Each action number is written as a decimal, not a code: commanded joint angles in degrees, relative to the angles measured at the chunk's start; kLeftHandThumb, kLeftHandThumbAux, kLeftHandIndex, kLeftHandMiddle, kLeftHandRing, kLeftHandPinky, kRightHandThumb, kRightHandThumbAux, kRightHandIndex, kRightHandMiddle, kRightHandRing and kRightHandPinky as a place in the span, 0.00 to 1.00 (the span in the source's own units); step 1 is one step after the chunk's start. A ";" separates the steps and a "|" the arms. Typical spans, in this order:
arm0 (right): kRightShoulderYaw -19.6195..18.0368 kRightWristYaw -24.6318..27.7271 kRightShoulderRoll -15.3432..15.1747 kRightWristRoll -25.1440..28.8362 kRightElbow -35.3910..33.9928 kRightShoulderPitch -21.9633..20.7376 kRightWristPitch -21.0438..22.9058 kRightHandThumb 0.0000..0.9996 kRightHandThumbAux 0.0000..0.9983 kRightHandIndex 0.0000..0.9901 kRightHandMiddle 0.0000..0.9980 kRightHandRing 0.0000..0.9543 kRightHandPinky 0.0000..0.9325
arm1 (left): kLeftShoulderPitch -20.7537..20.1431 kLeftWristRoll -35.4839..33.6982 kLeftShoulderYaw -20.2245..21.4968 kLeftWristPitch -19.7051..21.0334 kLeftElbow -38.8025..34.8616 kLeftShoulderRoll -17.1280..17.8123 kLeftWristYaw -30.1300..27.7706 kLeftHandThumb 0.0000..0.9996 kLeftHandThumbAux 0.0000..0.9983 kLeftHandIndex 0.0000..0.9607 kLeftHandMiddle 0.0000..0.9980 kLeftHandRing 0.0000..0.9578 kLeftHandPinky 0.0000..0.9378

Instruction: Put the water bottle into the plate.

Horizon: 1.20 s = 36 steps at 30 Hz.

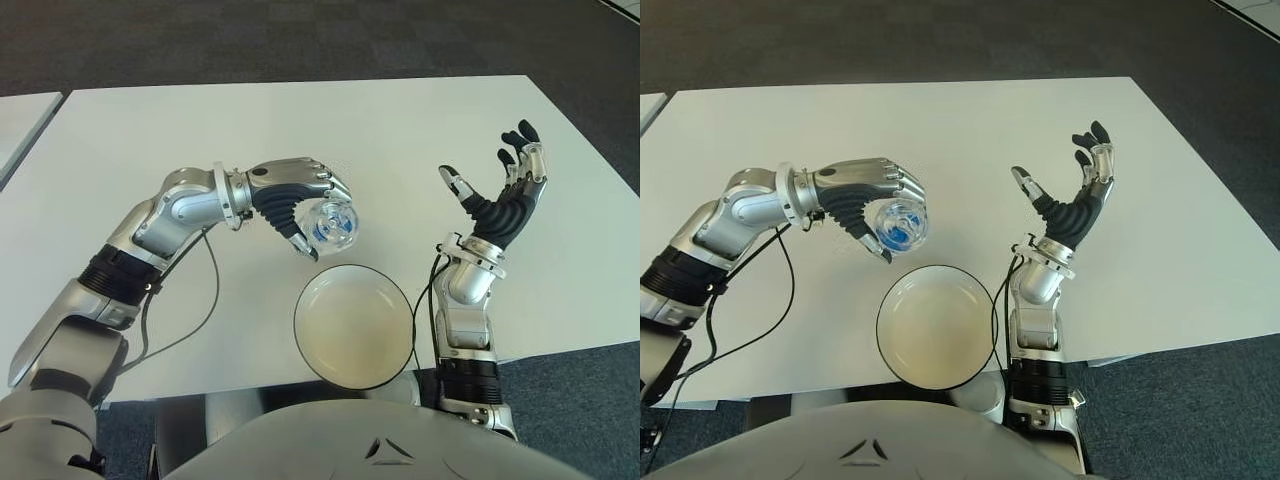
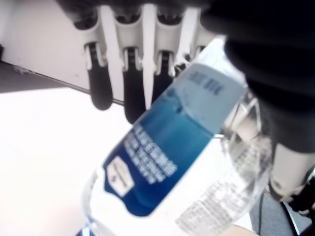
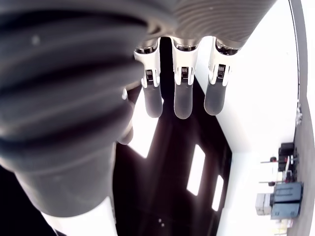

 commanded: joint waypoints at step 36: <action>-0.87 -0.18 1.48 0.07 -0.76 0.47 1.19 0.48 0.92 0.34 0.20 0.16 0.21 | 9.55 31.99 2.92 -38.09 13.21 -10.45 17.88 0.85 0.67 0.41 0.55 0.91 0.94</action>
